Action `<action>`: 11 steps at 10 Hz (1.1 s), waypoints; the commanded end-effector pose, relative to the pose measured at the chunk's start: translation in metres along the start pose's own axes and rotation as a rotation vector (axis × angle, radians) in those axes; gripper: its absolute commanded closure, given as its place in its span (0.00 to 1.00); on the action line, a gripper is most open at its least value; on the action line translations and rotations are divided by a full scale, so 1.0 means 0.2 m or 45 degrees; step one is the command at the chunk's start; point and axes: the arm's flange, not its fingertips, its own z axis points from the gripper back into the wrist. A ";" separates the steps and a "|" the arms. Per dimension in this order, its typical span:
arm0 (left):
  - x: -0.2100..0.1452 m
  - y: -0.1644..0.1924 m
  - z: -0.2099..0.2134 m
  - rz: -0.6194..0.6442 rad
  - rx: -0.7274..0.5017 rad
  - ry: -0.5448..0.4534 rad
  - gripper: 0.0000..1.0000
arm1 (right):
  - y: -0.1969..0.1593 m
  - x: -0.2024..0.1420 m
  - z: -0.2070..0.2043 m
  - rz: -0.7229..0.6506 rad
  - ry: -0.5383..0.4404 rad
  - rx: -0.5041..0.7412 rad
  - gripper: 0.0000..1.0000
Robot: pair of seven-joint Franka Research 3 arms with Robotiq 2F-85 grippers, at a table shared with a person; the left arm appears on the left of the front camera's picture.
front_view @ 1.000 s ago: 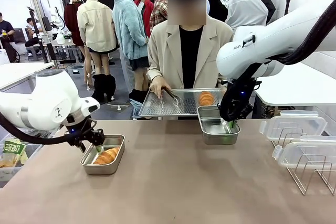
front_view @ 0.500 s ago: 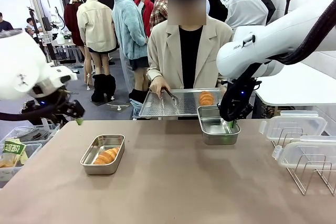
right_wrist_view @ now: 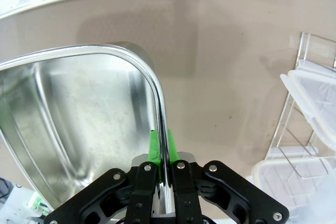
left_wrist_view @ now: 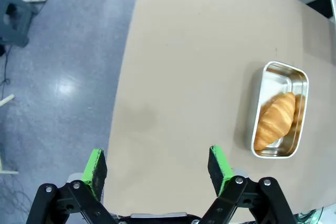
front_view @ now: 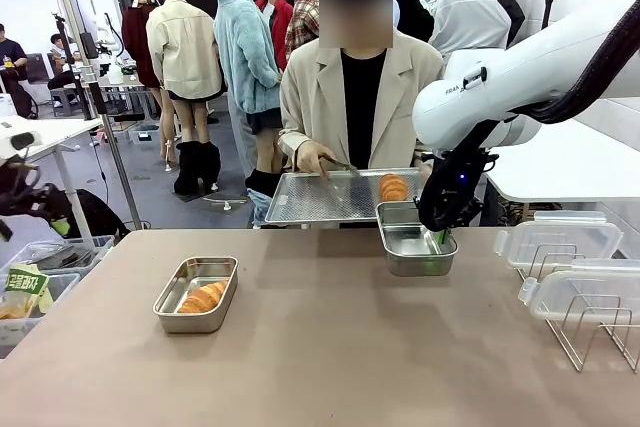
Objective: Place the bread in airtight containers.
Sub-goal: Once an object is inside an Airtight Container , place the container in the center of the table.
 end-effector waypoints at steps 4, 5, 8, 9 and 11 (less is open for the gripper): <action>-0.02 0.03 0.00 0.017 0.001 -0.002 0.00 | 0.00 -0.01 0.00 -0.003 -0.027 0.005 1.00; -0.02 0.03 0.00 0.017 0.001 -0.002 0.00 | 0.00 -0.01 0.00 -0.003 -0.027 0.005 1.00; -0.02 0.03 0.00 0.017 0.001 -0.002 0.00 | 0.00 -0.01 0.00 -0.003 -0.027 0.005 1.00; -0.02 0.03 0.00 0.017 0.001 -0.002 0.00 | 0.00 -0.01 0.00 -0.003 -0.027 0.005 1.00; -0.02 0.03 0.00 0.017 0.001 -0.002 0.00 | 0.00 -0.01 0.00 -0.003 -0.027 0.005 1.00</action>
